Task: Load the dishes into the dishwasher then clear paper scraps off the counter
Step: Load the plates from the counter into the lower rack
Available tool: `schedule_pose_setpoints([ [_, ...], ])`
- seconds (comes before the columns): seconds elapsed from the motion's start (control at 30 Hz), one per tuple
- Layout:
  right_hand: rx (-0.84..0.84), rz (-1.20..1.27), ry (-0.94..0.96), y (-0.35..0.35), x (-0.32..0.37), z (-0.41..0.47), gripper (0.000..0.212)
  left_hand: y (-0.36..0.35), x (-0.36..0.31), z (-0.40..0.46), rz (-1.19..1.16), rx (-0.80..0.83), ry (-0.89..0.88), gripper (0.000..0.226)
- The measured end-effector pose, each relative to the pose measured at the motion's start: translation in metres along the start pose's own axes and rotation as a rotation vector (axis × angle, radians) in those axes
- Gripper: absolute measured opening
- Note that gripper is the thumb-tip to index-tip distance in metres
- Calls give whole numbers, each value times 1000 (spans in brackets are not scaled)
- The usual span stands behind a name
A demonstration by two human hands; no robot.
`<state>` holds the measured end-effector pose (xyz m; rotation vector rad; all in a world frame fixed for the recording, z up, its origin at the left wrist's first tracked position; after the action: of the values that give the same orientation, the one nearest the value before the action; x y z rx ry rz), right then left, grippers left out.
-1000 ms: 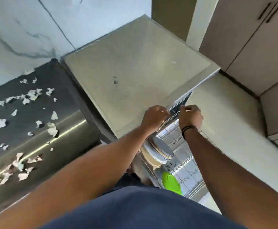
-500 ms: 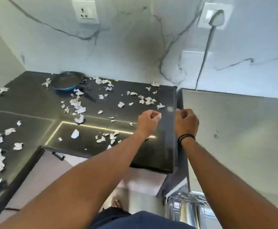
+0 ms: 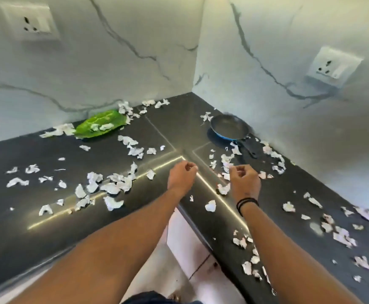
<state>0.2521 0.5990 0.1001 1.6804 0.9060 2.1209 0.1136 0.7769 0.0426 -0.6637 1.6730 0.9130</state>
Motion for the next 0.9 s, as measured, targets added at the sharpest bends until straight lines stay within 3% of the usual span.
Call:
schedule_pose_setpoints([
  [0.23, 286, -23, 167, -128, 78, -17, 15, 138, 35, 21, -14, -311, 88, 5],
  [0.4, 433, -24, 285, -194, 134, -35, 10, 225, 36, 33, 121, -411, 114, 17],
  [0.63, 605, 40, 372, -281, 196, -49, 16, 317, 73, 73, 317, -368, 296, 70],
  [0.77, 662, 68, 378, -323, 215, -51, 13, 325, 103, 95, 623, -181, 454, 70],
  [0.9, 801, 86, 212, -380, 212, -47, 26, 333, 109, 112, 692, -219, 446, 73],
])
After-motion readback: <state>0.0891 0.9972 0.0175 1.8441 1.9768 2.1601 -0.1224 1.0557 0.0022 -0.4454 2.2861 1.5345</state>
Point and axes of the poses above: each hand's wrist, its own z-axis towards the middle knuckle, its own y-axis out of the back of the hand, x = y × z, the point moved 7 cm from there along z, towards the middle knuckle, and after that the axes turned 8 degrees about -z, right-handed, at the moved point
